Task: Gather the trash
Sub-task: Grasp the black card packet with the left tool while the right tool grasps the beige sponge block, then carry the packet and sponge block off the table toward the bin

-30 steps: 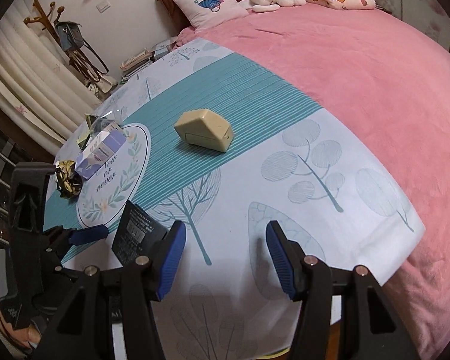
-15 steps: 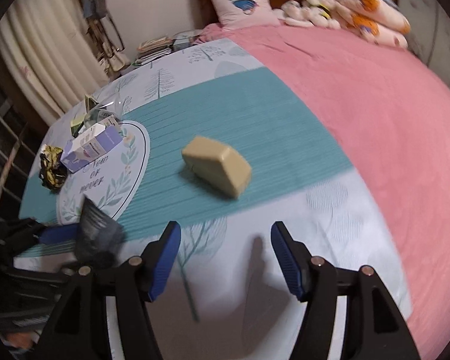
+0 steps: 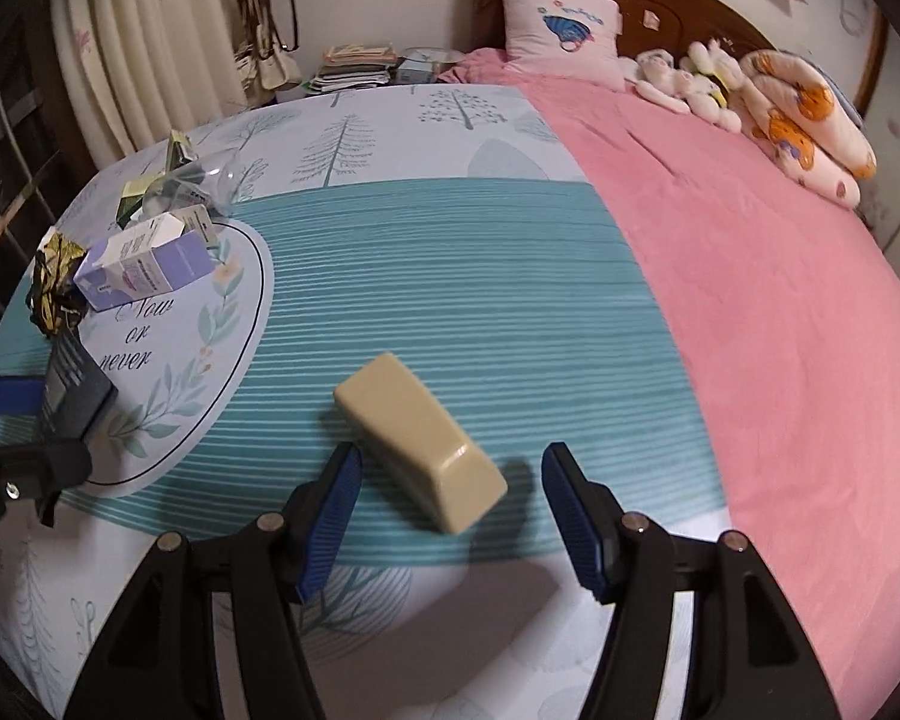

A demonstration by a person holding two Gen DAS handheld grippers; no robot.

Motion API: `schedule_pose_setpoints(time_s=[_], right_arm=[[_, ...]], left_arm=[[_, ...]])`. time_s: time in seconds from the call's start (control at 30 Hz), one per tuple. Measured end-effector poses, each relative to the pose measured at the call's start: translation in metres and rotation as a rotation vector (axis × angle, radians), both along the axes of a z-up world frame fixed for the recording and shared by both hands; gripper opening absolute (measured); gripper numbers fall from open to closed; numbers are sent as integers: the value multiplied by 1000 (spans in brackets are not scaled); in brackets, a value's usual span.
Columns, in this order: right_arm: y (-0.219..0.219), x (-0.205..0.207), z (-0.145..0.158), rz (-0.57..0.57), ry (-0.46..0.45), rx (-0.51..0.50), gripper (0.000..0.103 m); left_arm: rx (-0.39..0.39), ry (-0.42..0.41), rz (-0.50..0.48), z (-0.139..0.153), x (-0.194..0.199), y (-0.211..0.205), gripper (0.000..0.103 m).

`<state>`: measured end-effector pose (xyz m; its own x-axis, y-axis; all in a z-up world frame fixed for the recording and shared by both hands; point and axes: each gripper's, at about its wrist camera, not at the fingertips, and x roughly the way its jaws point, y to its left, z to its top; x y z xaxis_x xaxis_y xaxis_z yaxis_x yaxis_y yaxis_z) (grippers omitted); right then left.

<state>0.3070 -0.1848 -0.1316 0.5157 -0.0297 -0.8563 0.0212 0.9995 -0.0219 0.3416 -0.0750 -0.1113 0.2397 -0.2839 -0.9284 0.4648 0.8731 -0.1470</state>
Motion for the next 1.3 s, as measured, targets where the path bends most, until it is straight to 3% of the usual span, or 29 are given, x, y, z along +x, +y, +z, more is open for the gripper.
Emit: schedule_pose_setpoints(time_s=[0.1, 0.2, 0.4, 0.67, 0.83, 1.07, 1.3], right_arm=[[3, 3, -2, 26, 13, 16, 59], [3, 4, -5, 26, 32, 32, 39], [1, -10, 3, 10, 26, 143, 28], [3, -51, 38, 5, -17, 288, 25], [3, -89, 76, 36, -68, 372, 25], [-1, -148, 130, 125, -137, 424, 25], [-9, -208, 162, 225, -179, 433, 25]], left_arm=[[6, -5, 13, -1, 3, 0, 57], [8, -11, 27, 2, 1, 3, 57], [13, -37, 52, 17, -12, 10, 56], [15, -98, 91, 53, -45, 15, 57], [-3, -140, 122, 81, -76, 15, 57], [-38, -198, 161, 119, -137, 13, 57], [-71, -250, 205, 143, -210, 9, 57]])
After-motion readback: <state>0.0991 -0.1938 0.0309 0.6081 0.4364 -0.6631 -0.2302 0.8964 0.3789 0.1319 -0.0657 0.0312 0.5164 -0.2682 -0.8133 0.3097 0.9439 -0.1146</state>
